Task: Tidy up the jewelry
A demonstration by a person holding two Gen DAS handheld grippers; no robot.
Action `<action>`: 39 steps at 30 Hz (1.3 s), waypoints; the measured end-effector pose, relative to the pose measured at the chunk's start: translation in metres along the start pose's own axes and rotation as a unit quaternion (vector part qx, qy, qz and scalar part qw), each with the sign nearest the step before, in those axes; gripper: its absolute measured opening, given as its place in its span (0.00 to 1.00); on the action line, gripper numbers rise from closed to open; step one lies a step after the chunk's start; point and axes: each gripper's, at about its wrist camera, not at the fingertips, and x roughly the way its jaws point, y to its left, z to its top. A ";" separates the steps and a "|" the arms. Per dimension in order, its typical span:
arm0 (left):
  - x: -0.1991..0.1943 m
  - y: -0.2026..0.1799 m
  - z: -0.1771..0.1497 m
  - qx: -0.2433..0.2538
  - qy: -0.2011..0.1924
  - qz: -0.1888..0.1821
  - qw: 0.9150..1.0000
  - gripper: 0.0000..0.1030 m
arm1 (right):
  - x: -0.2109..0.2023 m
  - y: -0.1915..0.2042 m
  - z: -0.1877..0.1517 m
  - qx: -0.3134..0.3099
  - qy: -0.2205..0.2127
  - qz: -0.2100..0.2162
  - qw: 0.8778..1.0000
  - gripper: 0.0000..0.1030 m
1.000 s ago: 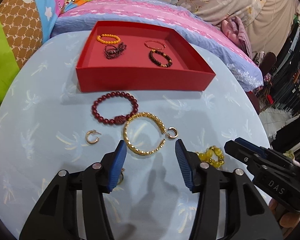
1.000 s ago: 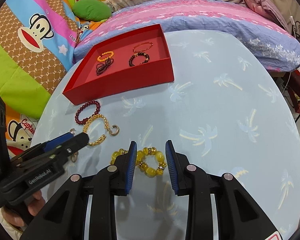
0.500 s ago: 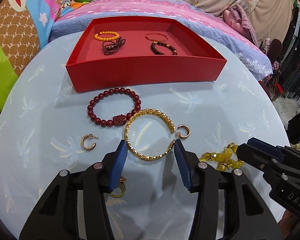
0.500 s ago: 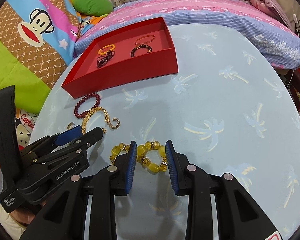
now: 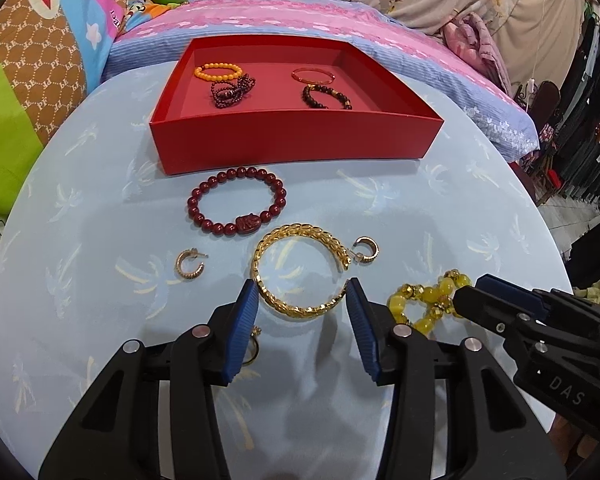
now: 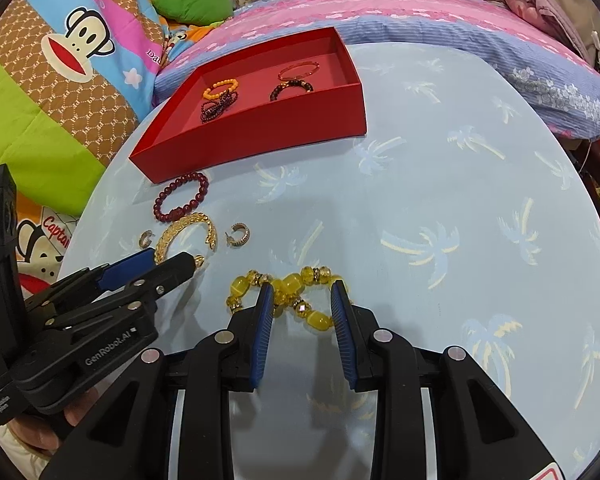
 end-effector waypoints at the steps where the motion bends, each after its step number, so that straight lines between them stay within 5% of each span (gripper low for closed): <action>1: -0.002 0.001 -0.001 -0.002 0.000 -0.001 1.000 0.41 | 0.000 0.000 -0.001 0.000 0.001 0.000 1.000 0.29; 19: -0.007 0.003 -0.015 -0.008 0.012 -0.011 1.000 0.41 | 0.022 0.009 0.006 0.008 0.017 0.015 1.000 0.29; 25: -0.003 0.003 -0.013 -0.013 0.013 -0.012 1.000 0.42 | 0.023 0.007 0.007 0.013 0.014 0.017 1.000 0.15; 33: 0.004 0.005 -0.002 -0.031 0.008 -0.006 0.999 0.56 | 0.015 0.008 0.012 0.011 0.003 0.023 1.000 0.09; 39: 0.012 -0.003 0.005 -0.025 0.013 0.002 1.000 0.58 | 0.018 0.007 0.013 0.013 0.006 0.023 1.000 0.09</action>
